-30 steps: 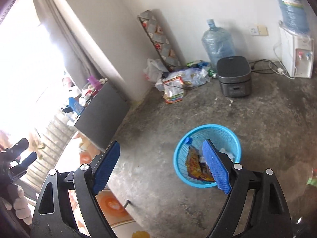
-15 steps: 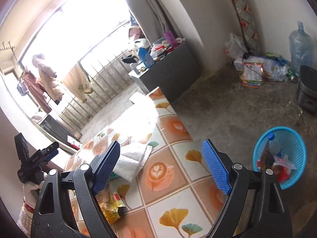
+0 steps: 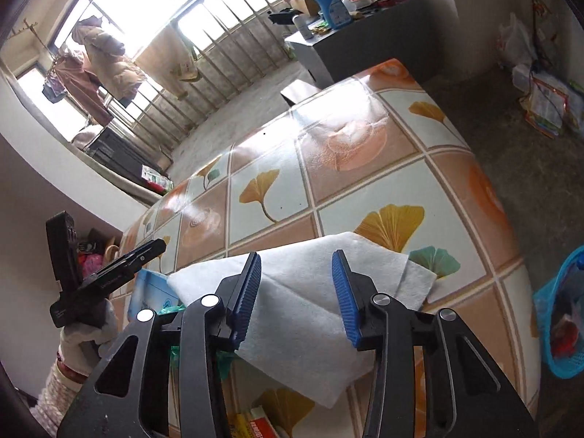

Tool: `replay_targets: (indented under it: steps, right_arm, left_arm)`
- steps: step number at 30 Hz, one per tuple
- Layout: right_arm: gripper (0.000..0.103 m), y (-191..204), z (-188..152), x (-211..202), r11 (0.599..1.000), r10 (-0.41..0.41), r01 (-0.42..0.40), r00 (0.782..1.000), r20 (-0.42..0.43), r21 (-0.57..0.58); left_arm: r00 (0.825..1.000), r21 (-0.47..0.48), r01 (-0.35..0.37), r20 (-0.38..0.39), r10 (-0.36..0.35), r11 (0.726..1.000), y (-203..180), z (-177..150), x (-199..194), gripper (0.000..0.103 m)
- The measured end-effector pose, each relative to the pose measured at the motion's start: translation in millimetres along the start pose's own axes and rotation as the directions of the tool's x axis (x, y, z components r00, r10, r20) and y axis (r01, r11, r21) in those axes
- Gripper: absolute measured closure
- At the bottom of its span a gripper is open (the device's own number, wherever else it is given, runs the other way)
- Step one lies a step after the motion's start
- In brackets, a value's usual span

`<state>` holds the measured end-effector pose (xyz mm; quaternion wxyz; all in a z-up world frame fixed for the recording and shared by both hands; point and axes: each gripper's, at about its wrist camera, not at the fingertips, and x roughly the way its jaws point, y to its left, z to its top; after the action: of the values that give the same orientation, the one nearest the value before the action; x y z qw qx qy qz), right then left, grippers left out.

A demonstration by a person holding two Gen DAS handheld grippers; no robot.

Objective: Collect trash

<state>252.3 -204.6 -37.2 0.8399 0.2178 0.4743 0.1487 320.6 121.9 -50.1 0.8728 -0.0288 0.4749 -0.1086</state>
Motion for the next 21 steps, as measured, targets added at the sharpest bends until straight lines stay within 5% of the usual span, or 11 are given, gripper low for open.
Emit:
replay_targets:
  steps: [8,15,19,21]
  right_arm:
    - [0.072,16,-30,-9,0.995,0.050,-0.059,0.993,-0.107,-0.077]
    - [0.072,19,-58,-30,0.993,0.066,-0.079,0.987,-0.146,-0.084]
    - [0.071,19,-69,-46,0.995,0.055,-0.065,0.991,-0.124,-0.079]
    - [0.059,18,-66,-64,0.997,0.043,-0.046,0.998,-0.052,-0.065]
  left_arm:
    - [0.996,0.005,0.042,-0.077,-0.041,0.999,6,-34,-20,0.076]
    - [0.984,-0.079,0.117,-0.124,-0.126,0.990,10,-84,-57,0.076]
    - [0.976,-0.100,0.148,-0.144,-0.162,0.984,10,-108,-73,0.076]
    - [0.972,-0.111,0.164,-0.154,-0.180,0.980,11,-117,-79,0.076]
